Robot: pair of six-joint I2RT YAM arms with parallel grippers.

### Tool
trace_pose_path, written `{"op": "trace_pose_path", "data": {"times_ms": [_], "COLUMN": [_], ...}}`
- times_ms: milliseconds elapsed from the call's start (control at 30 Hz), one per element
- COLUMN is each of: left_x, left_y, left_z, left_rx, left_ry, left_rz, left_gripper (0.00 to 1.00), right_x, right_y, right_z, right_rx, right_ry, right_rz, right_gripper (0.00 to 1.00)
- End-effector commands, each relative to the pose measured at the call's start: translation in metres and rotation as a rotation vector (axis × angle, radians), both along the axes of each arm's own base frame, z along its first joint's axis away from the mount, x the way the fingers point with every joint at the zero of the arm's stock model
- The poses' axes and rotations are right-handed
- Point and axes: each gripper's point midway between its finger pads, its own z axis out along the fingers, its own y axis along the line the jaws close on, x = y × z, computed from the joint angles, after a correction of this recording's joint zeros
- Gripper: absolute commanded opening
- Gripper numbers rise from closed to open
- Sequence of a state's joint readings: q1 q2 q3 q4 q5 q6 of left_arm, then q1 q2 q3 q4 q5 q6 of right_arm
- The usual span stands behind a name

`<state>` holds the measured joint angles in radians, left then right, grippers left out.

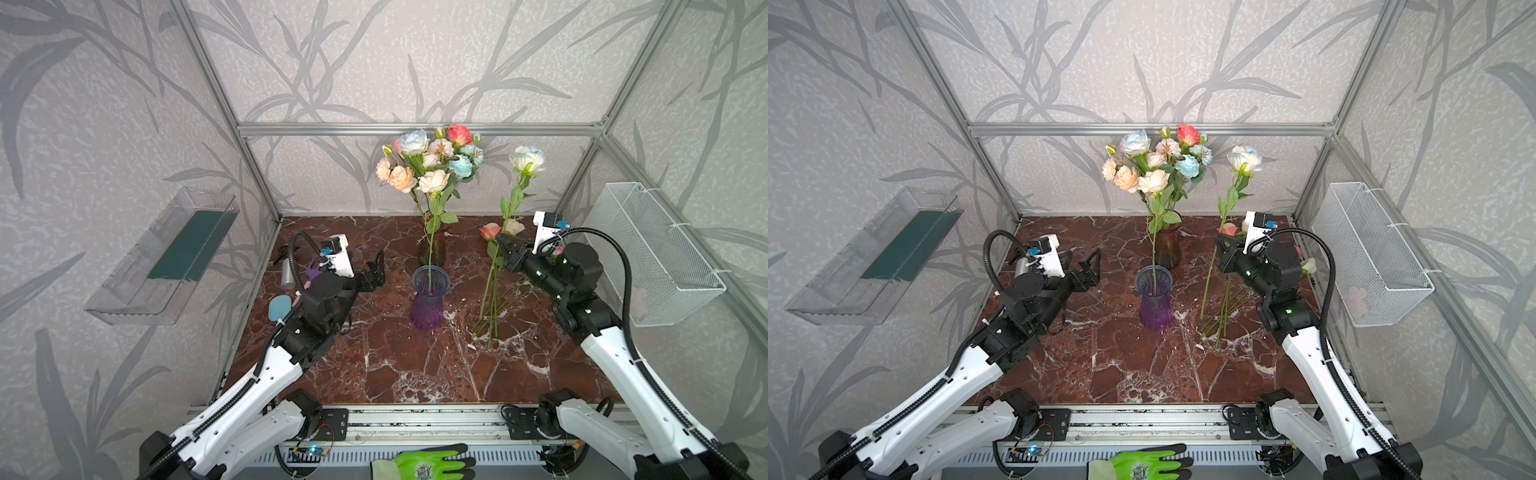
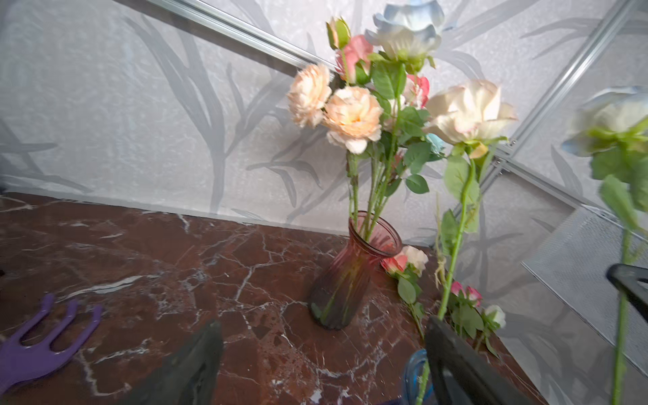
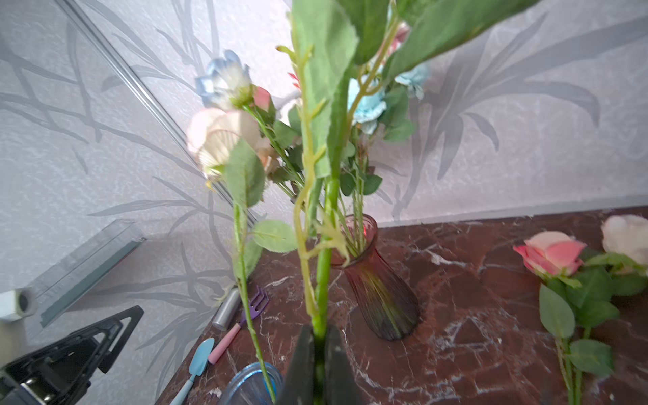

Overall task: Arrange flowers in a vase
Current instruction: Pick up the flower from the top-right of the table, then place the flower in the vase.

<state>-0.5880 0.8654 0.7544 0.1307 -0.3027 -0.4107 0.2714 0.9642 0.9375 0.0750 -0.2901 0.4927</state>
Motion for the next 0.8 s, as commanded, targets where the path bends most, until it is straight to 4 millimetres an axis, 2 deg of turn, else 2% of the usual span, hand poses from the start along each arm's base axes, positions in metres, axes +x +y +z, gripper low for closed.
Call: {"op": "trace_pose_path", "data": {"times_ms": [0,100,233,367,633,767], "left_x": [0.001,0.002,0.007,0.015,0.024,0.026], "left_y": [0.04,0.058,0.076,0.083,0.066,0.061], "left_z": [0.003,0.003,-0.003,-0.011,-0.016,-0.018], "left_rx": [-0.01,-0.037,-0.087,-0.125,-0.148,-0.163], "left_ry": [-0.016,-0.016,0.007,0.037,0.069,0.078], "left_rz": [0.192,0.263,0.319,0.324,0.23,0.206], "left_gripper": [0.94,0.99,0.99,0.99,0.98,0.97], "right_x": [-0.005,-0.01,-0.013,-0.004,0.014,0.025], "right_y": [0.013,0.033,0.056,0.066,0.097,0.106], "right_z": [0.036,0.059,0.089,0.107,0.113,0.105], "right_rx": [-0.033,-0.045,-0.044,-0.044,-0.028,-0.024], "right_ry": [-0.107,-0.175,-0.255,-0.286,-0.358,-0.365], "right_rz": [0.01,0.048,0.093,0.076,0.133,0.143], "right_gripper": [0.01,0.01,0.01,0.0,0.0,0.0]}}
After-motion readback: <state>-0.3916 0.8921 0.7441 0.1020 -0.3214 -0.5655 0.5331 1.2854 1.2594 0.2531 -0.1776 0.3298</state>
